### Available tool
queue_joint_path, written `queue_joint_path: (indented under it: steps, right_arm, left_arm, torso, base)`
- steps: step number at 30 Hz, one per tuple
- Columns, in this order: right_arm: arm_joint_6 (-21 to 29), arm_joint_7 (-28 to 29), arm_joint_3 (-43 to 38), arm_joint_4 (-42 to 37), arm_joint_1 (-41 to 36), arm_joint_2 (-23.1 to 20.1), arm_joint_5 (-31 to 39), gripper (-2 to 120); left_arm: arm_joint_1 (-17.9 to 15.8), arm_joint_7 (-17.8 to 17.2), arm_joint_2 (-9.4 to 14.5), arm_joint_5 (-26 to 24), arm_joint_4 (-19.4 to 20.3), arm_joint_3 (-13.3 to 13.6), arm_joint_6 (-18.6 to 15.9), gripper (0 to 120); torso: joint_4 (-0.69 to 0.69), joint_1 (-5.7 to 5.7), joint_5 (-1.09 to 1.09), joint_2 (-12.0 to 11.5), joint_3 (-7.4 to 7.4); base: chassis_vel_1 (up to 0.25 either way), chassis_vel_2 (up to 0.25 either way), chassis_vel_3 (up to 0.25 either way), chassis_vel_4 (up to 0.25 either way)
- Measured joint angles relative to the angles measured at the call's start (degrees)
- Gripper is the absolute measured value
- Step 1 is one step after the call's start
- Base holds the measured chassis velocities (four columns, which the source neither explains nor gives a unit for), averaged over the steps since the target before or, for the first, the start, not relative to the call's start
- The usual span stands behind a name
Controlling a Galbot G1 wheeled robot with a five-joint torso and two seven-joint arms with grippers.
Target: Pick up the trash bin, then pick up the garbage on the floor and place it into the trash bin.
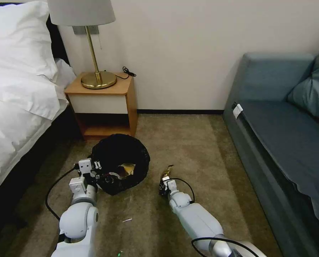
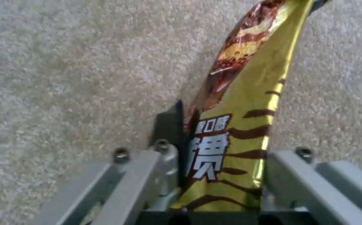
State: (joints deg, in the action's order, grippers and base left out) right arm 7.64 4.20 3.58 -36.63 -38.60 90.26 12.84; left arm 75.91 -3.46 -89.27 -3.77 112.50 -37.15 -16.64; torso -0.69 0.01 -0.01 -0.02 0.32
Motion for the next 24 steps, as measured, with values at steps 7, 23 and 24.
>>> queue_joint_path:
  steps: [7,23,24]
  right_arm:
    - [-0.4,0.0,-0.3,-0.1,0.0,0.2,-1.1,0]
    - [-4.7,1.0,-7.7,-4.4,0.0,0.1,-5.2,0]
    - [-5.0,1.1,-8.5,-4.8,0.2,0.1,-5.4,0]
  left_arm:
    - [0.6,0.0,0.0,0.0,0.0,-0.1,0.1,4]
    - [0.8,0.0,0.2,-0.3,-1.8,0.5,1.1,4]
    - [0.8,0.0,0.2,-0.4,-2.1,0.6,1.2,4]
  torso:
    - [0.0,0.0,0.0,0.0,0.0]
    - [0.0,0.0,0.01,0.0,0.0]
    - [0.0,0.0,0.0,0.0,0.0]
  base:
    - [0.0,0.0,0.0,0.0]
    - [0.0,0.0,0.0,0.0]
    - [0.0,0.0,0.0,0.0]
